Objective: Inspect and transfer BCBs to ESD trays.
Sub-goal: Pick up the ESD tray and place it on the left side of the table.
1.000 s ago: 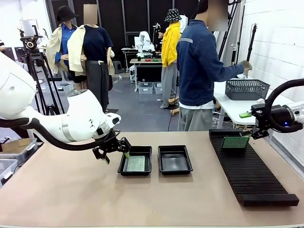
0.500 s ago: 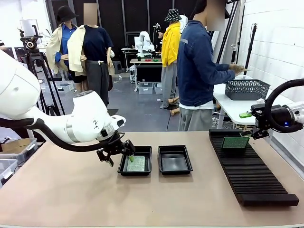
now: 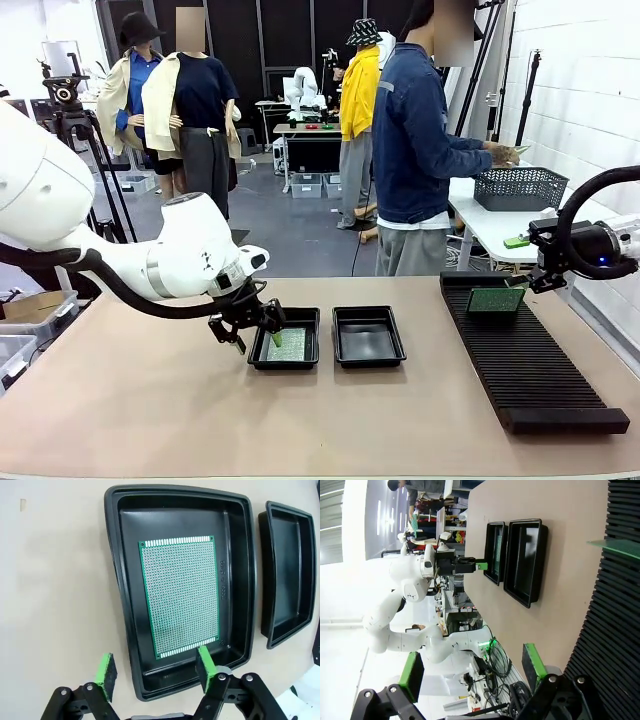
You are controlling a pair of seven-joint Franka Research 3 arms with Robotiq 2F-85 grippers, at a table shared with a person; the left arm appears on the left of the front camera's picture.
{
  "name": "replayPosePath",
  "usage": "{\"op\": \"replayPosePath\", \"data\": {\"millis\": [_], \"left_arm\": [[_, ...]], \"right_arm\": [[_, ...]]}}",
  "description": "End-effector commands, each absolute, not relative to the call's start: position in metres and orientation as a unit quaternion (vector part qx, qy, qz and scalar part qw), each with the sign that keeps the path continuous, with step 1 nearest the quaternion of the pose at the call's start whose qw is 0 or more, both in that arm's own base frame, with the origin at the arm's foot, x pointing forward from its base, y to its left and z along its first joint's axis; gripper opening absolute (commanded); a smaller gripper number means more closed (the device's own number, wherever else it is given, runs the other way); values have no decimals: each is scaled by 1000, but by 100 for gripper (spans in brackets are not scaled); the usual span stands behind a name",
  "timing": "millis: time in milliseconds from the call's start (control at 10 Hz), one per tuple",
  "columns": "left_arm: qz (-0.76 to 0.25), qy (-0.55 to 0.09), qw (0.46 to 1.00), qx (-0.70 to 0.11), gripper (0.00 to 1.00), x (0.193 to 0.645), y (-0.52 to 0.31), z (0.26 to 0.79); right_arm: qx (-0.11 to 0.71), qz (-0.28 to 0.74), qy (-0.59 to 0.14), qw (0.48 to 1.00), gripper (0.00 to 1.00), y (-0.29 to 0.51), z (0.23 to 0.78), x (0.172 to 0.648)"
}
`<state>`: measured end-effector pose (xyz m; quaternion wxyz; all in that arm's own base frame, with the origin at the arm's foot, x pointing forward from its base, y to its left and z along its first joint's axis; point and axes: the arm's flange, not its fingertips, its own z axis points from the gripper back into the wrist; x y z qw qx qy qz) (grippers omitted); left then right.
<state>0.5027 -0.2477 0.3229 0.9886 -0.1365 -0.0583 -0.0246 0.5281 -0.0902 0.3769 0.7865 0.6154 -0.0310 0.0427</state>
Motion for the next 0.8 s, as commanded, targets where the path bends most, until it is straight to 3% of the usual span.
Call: {"op": "replayPosePath", "data": {"millis": [0,500,700], "left_arm": [[-23,-50,990,-131,64,507,-252,325],[-25,-47,989,-136,0,507,-250,326],[-22,-38,990,-136,0,508,-248,326]], "right_arm": [[617,33,-33,786,100,-89,377,528],[617,33,-33,786,100,-89,377,528],[617,33,-33,786,100,-89,377,528]]}}
